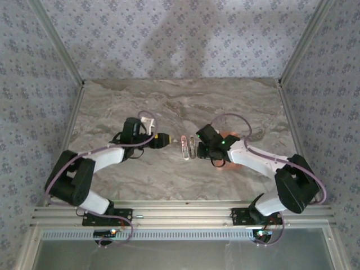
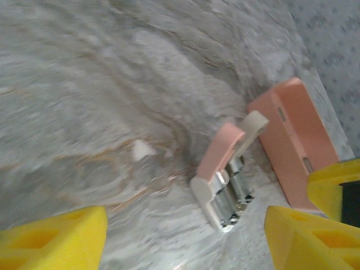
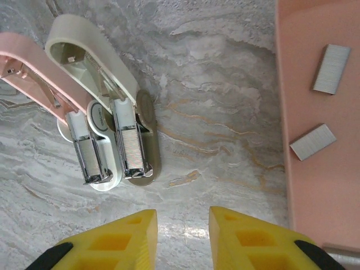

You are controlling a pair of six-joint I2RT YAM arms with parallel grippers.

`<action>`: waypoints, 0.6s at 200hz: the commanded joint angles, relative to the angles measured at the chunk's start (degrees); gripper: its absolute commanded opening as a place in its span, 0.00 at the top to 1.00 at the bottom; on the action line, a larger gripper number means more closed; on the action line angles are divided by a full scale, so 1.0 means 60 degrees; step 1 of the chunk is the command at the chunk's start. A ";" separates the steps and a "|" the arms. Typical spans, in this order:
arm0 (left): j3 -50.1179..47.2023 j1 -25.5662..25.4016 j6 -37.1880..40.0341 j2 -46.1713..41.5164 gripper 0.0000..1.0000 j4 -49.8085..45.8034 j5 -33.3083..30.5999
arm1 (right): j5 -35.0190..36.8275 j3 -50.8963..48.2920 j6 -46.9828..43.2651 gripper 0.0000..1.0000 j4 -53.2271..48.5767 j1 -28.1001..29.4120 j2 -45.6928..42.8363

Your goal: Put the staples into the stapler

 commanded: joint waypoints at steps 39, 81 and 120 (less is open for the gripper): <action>0.2668 -0.0610 0.1493 0.2499 0.32 -0.0444 0.1774 | -0.0495 -0.0684 -0.0222 0.69 0.0376 -0.0716 -0.1007; 0.3743 -0.0885 0.2184 0.3519 0.36 -0.1151 0.2291 | -0.0656 -0.0975 -0.0390 0.69 0.0283 -0.1156 -0.1567; 0.4122 -0.0994 0.2556 0.3894 0.41 -0.1591 0.2616 | -0.0814 -0.1224 -0.0443 0.69 0.0284 -0.1455 -0.1972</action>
